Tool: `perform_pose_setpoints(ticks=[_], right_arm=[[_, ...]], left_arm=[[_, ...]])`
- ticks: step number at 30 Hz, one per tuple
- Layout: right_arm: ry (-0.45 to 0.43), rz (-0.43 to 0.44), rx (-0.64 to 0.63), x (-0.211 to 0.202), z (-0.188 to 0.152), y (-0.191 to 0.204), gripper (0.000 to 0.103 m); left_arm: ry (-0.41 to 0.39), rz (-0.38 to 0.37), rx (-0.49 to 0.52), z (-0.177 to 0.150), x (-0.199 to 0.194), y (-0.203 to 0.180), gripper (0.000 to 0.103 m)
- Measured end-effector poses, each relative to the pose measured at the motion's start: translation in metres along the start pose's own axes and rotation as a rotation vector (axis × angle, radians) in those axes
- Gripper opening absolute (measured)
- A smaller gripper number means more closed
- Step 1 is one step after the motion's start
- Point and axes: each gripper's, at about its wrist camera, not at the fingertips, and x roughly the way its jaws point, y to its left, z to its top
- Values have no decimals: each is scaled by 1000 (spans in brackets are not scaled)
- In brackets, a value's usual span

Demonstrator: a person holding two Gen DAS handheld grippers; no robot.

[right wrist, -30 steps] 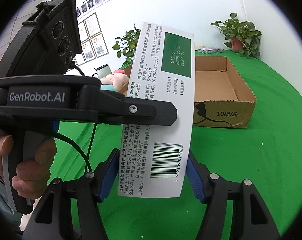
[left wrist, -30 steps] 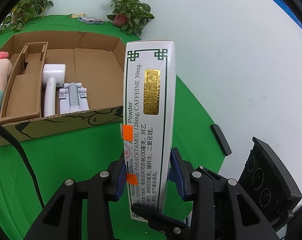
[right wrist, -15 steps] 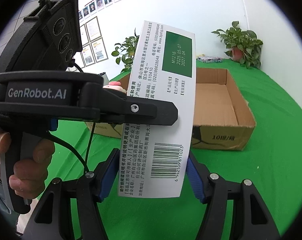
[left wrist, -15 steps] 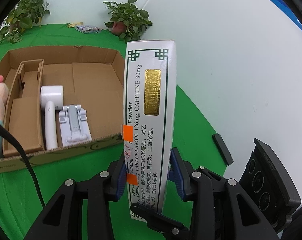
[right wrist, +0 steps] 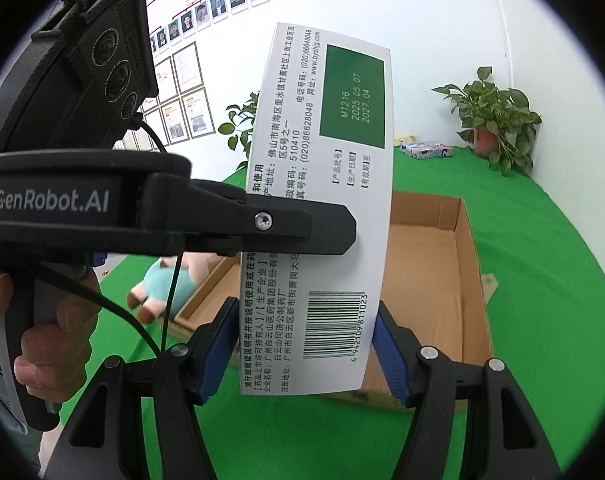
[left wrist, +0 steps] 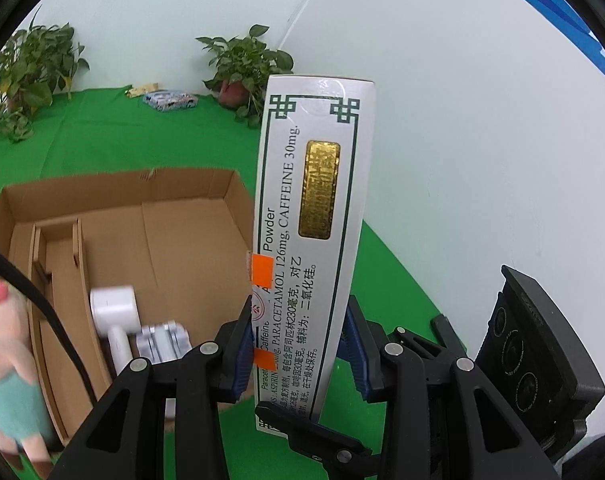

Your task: Organize objects

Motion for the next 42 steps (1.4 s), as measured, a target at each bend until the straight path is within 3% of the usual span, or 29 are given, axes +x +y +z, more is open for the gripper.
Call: perform_pose_setpoints(ticks=[7, 15, 21, 27, 31, 35, 42], right_arm=[[108, 4, 27, 39, 21, -23, 64], [351, 6, 142, 105, -8, -56, 64], [469, -19, 184, 136, -25, -72, 64], [544, -104, 207, 152, -34, -82, 63], [575, -119, 221, 161, -42, -86, 61], [589, -170, 157, 164, -45, -76, 62], [589, -106, 179, 157, -50, -70, 73]], left_arm=[[76, -38, -103, 23, 39, 39, 37], [241, -65, -288, 1, 116, 103, 37], [334, -85, -379, -11, 154, 128, 39], [433, -13, -449, -17, 178, 144, 44], [402, -15, -442, -13, 159, 146, 45], [331, 61, -364, -4, 118, 137, 45], [123, 230, -275, -15, 20, 137, 45]])
